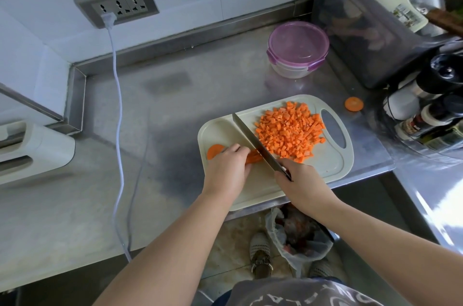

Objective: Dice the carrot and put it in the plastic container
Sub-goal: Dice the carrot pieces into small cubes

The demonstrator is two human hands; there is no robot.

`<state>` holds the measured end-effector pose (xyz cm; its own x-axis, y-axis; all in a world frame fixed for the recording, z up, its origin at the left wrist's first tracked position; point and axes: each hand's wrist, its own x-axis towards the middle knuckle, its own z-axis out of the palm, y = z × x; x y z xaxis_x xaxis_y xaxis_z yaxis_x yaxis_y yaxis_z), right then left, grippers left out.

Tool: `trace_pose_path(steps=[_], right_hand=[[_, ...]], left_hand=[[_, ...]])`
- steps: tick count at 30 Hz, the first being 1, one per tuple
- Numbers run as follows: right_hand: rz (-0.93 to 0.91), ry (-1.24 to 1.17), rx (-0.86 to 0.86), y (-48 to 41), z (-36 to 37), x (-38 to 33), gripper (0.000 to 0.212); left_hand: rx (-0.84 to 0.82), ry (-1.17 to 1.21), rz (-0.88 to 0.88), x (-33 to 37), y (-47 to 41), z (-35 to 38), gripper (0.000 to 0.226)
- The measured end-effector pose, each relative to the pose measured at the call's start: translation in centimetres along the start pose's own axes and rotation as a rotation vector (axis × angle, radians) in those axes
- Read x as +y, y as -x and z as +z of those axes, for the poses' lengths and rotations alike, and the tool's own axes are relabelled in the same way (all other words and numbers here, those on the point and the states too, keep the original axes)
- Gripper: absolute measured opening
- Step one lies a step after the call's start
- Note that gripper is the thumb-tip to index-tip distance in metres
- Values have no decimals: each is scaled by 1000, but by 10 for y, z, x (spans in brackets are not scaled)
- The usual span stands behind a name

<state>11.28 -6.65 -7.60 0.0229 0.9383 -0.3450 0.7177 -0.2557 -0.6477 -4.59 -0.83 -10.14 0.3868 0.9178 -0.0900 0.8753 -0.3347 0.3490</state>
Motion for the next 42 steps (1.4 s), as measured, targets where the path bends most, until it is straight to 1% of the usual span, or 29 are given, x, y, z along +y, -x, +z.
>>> trace_pose_path(steps=[7,13,17,20,23,25,34,40,42], right_hand=[[5,-14,15,0,0,-2,31],[3,-17,15,2,-1,-2,29],[4,-3,8,1,1,-2,28],[11,0,11,0,2,-2,29],[16,-9,14,0,2,-2,30],[19,-3,11,0,2,-2,32],[29,35,-1,-5,2,-3,33],[14,34,-11,-6,2,-1,31],[6,31,21,-5,1,-1,28]], left_hand=[[69,132,-178,9,-1,3,21],[104,171,-243,11,0,4,17],[93,152,-254,13,0,3,17],[74,121,-275,15,3,-1,26],[37,173,-302,11,5,-3,40],[24,191,-312,9,5,-4,43],[2,211,-274,6,-2,-4,34],[-26,81,-202,6,0,-8,31],[-33,53,-185,7,0,-9,30]])
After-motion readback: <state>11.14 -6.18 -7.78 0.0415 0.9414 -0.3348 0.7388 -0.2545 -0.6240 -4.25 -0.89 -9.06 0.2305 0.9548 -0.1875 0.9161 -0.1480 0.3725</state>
